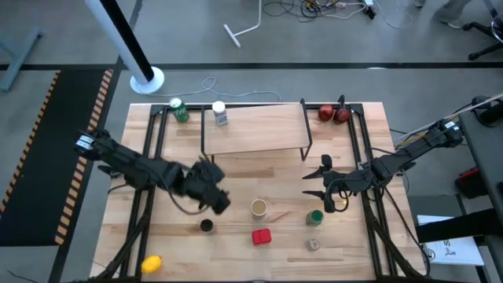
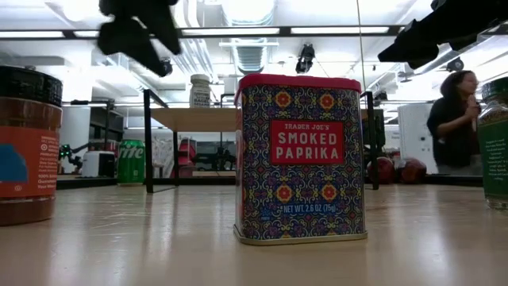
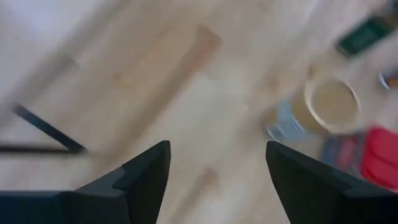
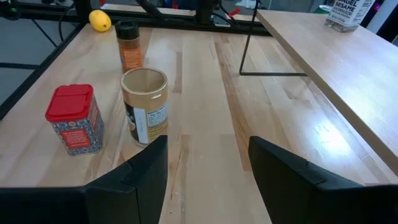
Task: Shelf spices
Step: Remove the white seasoning bottle from the shelf, then put the green seasoning bottle on the shelf
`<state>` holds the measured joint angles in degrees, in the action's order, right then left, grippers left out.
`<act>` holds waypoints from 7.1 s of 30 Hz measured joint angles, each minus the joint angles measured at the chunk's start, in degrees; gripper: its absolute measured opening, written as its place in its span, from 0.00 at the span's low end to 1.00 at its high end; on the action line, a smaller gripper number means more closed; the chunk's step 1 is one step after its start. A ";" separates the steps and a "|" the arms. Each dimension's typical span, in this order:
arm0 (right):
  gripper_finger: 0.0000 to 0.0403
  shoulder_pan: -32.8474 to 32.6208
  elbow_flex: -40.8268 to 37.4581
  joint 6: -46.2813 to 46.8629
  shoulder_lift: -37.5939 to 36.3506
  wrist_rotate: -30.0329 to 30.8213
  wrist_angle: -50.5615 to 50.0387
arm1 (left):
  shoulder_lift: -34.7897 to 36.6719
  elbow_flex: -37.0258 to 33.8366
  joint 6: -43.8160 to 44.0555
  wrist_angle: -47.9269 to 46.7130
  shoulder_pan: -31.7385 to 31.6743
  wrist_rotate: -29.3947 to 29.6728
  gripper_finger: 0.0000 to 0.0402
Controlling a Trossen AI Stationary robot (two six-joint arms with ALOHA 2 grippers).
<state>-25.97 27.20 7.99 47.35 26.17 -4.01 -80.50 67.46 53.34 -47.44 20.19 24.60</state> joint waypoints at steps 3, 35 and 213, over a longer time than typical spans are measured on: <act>0.49 -0.01 0.00 -0.01 0.00 0.00 -0.01 | 2.73 0.00 -6.80 0.07 -5.32 0.40 0.61; 0.49 -0.03 0.00 -0.61 -0.02 -0.66 -0.20 | 3.71 6.67 -41.95 -8.15 -34.26 3.40 0.78; 0.59 -5.41 6.74 -0.86 1.49 -27.35 -14.92 | 1.81 6.01 -16.14 4.71 8.80 8.50 0.53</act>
<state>-31.38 33.95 7.13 48.85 -1.18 -18.93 -78.70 73.47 37.20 -42.73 28.99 33.11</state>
